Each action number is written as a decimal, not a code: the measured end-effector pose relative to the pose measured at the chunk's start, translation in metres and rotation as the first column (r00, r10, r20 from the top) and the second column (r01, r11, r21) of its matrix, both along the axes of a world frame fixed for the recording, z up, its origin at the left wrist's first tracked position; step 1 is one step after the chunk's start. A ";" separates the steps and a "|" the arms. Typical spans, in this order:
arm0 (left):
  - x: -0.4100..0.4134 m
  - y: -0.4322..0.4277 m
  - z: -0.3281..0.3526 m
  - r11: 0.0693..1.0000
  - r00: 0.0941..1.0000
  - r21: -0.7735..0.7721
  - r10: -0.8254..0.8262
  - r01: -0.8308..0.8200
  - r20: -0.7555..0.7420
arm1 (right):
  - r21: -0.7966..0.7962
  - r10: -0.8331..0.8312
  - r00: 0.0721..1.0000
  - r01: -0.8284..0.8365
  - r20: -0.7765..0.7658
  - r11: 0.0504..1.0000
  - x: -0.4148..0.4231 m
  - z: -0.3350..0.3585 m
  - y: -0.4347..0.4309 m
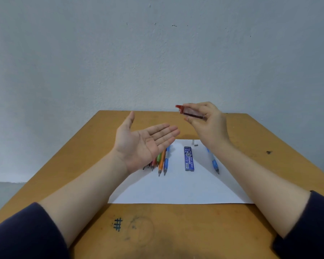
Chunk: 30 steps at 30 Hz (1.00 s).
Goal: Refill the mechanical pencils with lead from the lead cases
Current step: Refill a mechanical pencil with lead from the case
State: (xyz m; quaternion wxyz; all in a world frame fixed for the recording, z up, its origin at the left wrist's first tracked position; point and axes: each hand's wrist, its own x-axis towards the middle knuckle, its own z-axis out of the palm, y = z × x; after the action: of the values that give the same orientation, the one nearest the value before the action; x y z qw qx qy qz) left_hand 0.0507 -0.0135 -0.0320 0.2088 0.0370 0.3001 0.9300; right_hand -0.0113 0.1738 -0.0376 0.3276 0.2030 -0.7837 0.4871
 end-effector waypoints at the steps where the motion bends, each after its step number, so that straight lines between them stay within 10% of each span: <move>1: 0.000 0.000 0.000 0.999 1.000 0.034 -0.013 0.013 -0.002 | 0.079 -0.020 0.999 0.024 -0.051 0.997 -0.002 0.000 0.002; 30: -0.001 0.001 -0.004 1.000 1.000 -0.001 0.001 -0.001 -0.010 | 0.417 0.116 0.880 0.099 -0.460 0.904 -0.008 0.005 0.012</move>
State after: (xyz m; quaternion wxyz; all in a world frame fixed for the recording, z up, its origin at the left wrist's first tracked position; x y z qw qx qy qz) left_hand 0.0493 -0.0124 -0.0356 0.2070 0.0415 0.3016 0.9298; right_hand -0.0191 0.1856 -0.0325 0.4545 0.3863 -0.7660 0.2400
